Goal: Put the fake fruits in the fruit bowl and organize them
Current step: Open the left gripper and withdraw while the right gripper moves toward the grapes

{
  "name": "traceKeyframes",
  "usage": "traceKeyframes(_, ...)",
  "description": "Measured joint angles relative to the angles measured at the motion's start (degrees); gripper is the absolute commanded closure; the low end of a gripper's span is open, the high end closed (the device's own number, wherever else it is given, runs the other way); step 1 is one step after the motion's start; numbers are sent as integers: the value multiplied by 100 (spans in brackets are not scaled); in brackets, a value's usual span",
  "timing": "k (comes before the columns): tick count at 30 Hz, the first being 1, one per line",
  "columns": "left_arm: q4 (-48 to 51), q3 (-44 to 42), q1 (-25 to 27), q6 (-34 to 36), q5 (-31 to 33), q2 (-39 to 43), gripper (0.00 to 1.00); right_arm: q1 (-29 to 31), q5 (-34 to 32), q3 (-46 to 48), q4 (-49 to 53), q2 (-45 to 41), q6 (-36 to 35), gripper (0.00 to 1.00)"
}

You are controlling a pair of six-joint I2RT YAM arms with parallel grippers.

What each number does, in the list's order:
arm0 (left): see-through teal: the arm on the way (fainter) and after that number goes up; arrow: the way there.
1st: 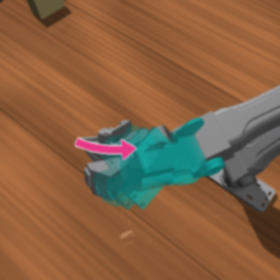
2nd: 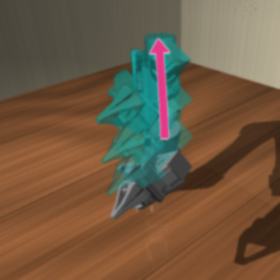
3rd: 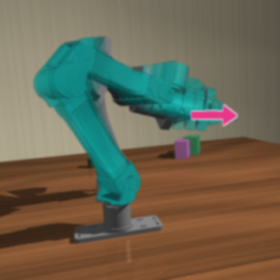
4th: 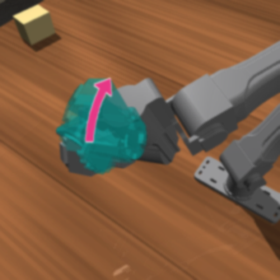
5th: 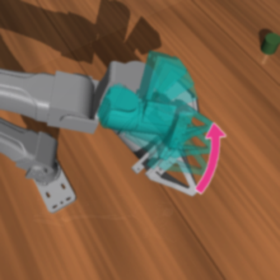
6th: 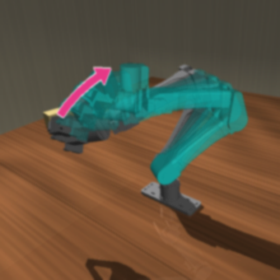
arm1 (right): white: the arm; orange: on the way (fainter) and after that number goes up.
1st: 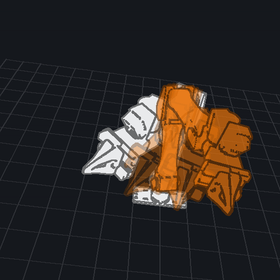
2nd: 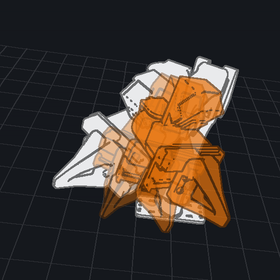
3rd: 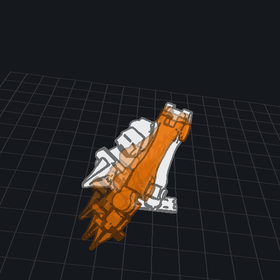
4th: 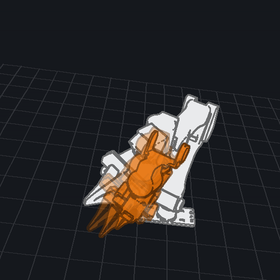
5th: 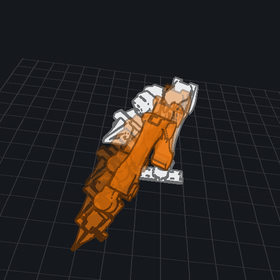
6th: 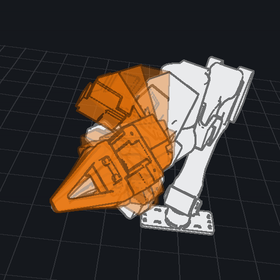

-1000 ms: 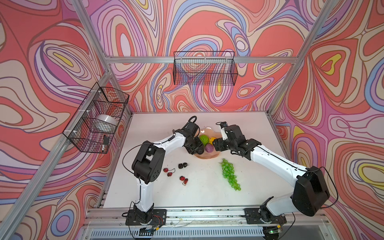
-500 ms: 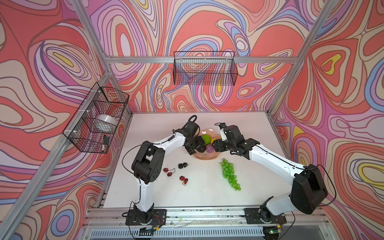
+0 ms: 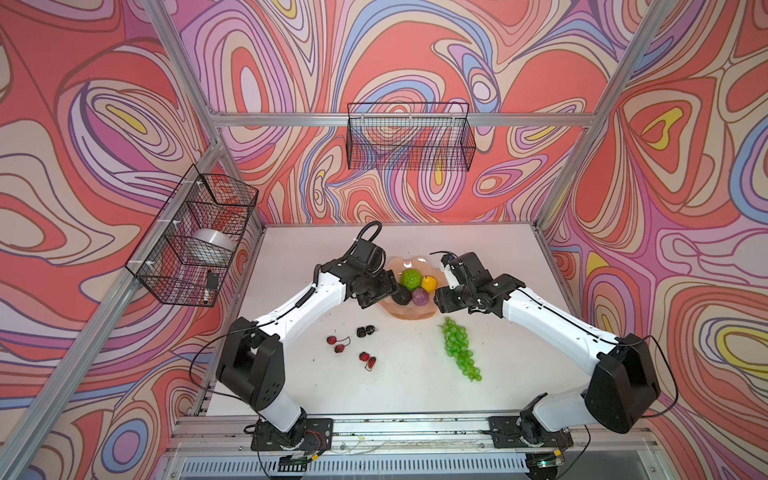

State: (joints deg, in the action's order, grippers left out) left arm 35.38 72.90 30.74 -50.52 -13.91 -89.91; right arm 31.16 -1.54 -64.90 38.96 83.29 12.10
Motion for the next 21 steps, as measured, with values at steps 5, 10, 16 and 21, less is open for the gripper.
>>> traceKeyframes(5, 105, -595, 0, 192, 157, 610, 17, 605, -623, -9, 518, 74, 133, 43)
traceKeyframes(10, 103, -1012, -59, 256, 236, 949, 16, 1770, -1429, -157, 1016, 662, 286, 43)
traceKeyframes(16, 66, -1241, -372, 321, 247, 1329, 16, 2330, -1982, -262, 1381, 1346, 295, 50)
traceKeyframes(21, 9, -1469, -625, 339, 304, 1779, 15, 2317, -2297, -372, 1464, 1683, 149, 57)
